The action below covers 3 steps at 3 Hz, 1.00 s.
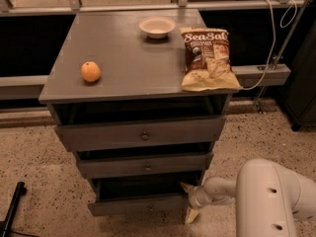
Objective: Open bottom drawer
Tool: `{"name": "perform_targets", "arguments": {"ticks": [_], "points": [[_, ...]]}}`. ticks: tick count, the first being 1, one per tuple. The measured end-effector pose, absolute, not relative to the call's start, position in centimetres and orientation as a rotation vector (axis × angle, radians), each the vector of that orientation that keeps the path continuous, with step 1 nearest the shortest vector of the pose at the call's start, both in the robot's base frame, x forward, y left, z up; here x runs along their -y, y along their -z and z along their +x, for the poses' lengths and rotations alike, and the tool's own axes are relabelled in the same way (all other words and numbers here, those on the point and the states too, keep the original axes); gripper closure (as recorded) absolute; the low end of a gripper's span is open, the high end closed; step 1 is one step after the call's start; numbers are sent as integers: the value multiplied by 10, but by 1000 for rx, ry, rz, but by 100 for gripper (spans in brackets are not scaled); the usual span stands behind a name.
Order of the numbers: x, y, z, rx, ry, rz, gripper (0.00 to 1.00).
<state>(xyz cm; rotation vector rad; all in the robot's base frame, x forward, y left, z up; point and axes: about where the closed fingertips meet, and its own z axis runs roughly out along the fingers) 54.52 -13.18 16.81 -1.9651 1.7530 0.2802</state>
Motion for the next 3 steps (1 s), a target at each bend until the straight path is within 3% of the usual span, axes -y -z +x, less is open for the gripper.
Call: {"name": "perform_targets", "arguments": {"ticks": [2,3], "points": [[138,-159,548,-1800,-365,-1948,36],[124,-176,536,-1764,-438,-2008,35]]}}
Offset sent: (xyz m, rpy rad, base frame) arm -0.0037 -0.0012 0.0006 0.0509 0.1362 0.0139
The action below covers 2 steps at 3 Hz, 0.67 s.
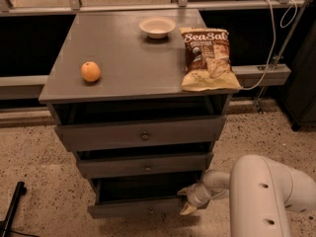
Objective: Open bottom drawer
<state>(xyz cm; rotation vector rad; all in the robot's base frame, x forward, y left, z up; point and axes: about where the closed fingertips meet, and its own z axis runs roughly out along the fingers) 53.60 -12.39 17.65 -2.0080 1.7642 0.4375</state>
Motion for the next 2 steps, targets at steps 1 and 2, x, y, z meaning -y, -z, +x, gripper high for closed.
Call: {"name": "perform_targets", "arguments": {"ticks": [1,2], "points": [[112,-195,524,-1677,-522,-2091,32],[108,-207,503,-1579,-685,-2140,35]]}}
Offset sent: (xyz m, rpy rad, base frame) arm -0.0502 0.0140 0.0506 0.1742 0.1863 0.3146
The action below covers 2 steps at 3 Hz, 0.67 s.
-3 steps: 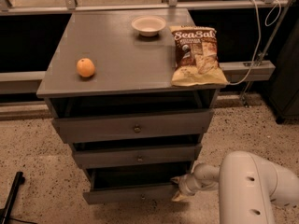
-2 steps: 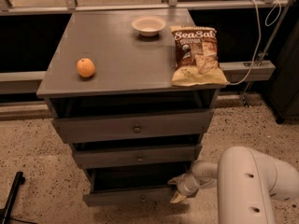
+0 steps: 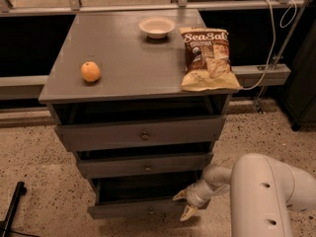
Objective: Open bottom drawer
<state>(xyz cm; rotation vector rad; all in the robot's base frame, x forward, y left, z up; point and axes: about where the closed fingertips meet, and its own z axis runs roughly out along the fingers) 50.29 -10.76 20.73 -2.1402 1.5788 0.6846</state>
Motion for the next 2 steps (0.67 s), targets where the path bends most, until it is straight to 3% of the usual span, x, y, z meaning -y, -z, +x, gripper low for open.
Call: {"name": "perform_targets", "arguments": {"ticks": [1,2], "points": [[123,-203,488,-1587,-766,-2117,53],[123,-208,489,-1568,-754,-2115,45]]}}
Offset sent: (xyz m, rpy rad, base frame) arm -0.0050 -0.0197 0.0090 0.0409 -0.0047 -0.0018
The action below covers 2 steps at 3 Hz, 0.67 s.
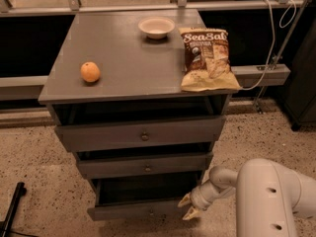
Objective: Open bottom drawer
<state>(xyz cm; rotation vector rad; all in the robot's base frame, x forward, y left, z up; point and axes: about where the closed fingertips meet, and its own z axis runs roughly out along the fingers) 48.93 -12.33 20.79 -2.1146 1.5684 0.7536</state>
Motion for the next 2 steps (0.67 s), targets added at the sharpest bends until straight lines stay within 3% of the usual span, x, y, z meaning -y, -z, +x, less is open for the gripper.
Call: {"name": "perform_targets", "arguments": {"ticks": [2], "points": [[100,-219,531,-1513,-567,-2130,49]]}}
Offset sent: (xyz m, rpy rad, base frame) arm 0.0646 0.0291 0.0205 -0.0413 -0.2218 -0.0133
